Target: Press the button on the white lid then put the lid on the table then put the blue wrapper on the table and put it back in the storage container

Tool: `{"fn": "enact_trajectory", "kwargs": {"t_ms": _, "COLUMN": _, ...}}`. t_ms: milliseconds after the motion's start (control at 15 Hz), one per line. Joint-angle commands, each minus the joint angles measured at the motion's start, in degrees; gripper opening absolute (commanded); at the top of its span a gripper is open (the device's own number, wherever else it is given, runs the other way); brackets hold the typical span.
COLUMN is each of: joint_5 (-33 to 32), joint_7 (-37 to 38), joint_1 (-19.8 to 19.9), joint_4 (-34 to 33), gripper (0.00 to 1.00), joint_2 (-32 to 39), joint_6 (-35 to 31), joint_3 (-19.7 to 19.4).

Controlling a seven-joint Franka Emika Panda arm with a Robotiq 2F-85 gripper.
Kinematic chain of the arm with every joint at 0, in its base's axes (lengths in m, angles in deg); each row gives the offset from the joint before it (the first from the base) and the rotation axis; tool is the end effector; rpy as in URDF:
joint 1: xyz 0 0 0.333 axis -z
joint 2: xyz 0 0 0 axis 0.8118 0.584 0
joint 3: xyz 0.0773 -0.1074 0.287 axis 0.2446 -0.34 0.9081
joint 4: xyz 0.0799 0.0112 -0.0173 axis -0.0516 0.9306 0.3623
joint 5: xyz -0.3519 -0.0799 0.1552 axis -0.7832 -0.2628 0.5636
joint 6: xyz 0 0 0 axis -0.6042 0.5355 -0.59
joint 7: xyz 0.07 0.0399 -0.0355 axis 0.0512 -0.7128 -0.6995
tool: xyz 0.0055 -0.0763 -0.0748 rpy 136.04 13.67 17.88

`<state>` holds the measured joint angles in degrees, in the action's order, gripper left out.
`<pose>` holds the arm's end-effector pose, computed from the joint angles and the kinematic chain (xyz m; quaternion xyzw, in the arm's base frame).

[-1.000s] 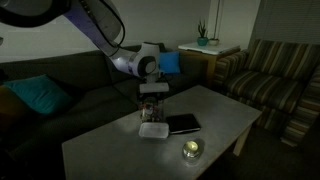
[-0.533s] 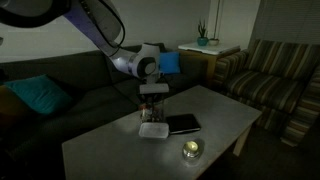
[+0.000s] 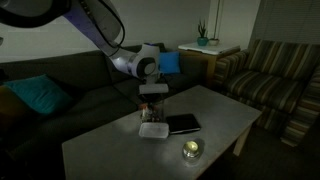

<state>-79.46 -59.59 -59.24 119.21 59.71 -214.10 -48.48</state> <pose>0.7192 0.1525 -0.0453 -0.8800 -0.4719 -0.0277 0.0467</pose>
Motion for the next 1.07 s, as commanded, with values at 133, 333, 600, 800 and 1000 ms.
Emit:
{"fn": "enact_trajectory", "kwargs": {"t_ms": 133, "joint_5": 1.03, "joint_7": 0.14, "joint_1": -0.45, "joint_4": -0.57, "gripper": 0.0, "joint_2": 0.0, "joint_6": 0.56, "joint_3": -0.66}}
{"fn": "enact_trajectory", "kwargs": {"t_ms": 333, "joint_5": 0.81, "joint_7": 1.31, "joint_1": -0.79, "joint_4": -1.71, "gripper": 0.0, "joint_2": -0.01, "joint_6": 1.3, "joint_3": -1.1}}
{"fn": "enact_trajectory", "kwargs": {"t_ms": 600, "joint_5": -0.77, "joint_7": 3.09, "joint_1": -0.76, "joint_4": -1.35, "gripper": 0.0, "joint_2": -1.24, "joint_6": 0.72, "joint_3": -1.29}}
{"fn": "enact_trajectory", "kwargs": {"t_ms": 800, "joint_5": -1.66, "joint_7": 4.86, "joint_1": -1.07, "joint_4": -1.11, "gripper": 0.0, "joint_2": -2.58, "joint_6": 0.93, "joint_3": -1.96}}
{"fn": "enact_trajectory", "kwargs": {"t_ms": 1000, "joint_5": -2.54, "joint_7": 7.35, "joint_1": -1.73, "joint_4": -0.12, "gripper": 0.0, "joint_2": -4.8, "joint_6": 1.36, "joint_3": -3.53}}
